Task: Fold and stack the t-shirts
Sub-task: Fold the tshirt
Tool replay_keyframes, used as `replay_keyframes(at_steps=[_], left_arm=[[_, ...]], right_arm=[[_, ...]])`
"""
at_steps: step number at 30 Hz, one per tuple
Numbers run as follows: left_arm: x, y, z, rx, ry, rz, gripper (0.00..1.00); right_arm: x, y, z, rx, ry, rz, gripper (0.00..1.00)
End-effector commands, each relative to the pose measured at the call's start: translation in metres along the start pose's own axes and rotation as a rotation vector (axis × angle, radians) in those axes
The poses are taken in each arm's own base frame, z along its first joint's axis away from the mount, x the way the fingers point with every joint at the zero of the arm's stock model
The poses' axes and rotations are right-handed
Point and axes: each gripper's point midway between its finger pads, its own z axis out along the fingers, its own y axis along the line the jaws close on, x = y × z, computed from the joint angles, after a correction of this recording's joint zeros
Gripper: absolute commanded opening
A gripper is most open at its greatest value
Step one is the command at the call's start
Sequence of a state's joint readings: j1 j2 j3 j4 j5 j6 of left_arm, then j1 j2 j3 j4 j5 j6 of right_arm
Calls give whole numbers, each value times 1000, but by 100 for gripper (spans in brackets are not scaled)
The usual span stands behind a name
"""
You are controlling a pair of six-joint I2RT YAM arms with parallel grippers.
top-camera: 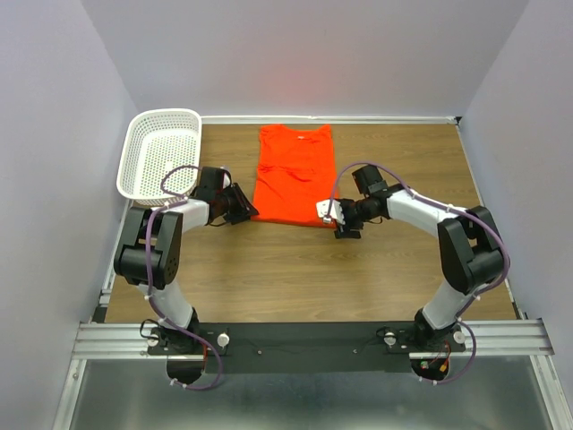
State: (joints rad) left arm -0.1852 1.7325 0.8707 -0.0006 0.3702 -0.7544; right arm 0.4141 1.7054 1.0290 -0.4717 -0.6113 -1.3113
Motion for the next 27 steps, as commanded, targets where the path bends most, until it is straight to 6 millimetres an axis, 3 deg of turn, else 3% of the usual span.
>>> replay_keyframes(at_steps=[1, 9, 12, 20, 22, 25, 27], left_arm=[[0, 3, 6, -1, -8, 5, 36], [-1, -2, 4, 21, -6, 26, 28], [1, -2, 4, 27, 3, 30, 25], [8, -7, 2, 60, 27, 40, 7], [12, -8, 0, 68, 34, 41, 0], [25, -15, -6, 101, 67, 49, 0], [41, -19, -13, 111, 98, 56, 0]], right_arm=[[5, -11, 9, 26, 45, -25, 70], [24, -22, 20, 63, 115, 36, 66], [34, -25, 24, 70, 155, 72, 56], [41, -14, 28, 47, 177, 85, 4], [37, -6, 26, 28, 164, 77, 1], [26, 6, 20, -23, 134, 67, 1], [23, 25, 14, -103, 153, 71, 1]])
